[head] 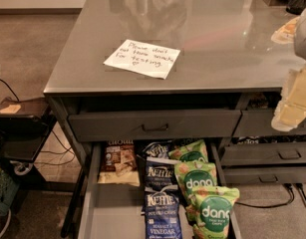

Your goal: Pick blue chip bag from middle drawer and place on counter

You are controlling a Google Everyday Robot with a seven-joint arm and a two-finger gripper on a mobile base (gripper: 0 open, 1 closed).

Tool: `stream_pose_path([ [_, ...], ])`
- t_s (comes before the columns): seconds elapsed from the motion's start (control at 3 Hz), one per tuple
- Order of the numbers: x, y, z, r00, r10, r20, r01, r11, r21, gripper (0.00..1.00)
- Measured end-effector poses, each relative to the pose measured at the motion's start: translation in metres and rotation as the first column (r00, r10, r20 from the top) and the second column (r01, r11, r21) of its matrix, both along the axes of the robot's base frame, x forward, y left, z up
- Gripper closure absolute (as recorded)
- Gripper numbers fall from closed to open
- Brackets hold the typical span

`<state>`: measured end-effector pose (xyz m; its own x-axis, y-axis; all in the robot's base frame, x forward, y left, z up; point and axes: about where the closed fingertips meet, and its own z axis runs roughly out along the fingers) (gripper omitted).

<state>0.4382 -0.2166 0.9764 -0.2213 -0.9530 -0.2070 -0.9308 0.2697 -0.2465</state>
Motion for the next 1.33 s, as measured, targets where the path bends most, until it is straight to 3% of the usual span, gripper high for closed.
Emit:
stream_pose_path([
  [0.67, -0.004, 0.005, -0.012, 1.0, 0.009, 0.003, -0.009, 1.0, 0.028, 0.0],
  [1.33, -0.022, 0.032, -0.087, 0.9997, 0.025, 0.0, -0.025, 0.987, 0.157, 0.0],
])
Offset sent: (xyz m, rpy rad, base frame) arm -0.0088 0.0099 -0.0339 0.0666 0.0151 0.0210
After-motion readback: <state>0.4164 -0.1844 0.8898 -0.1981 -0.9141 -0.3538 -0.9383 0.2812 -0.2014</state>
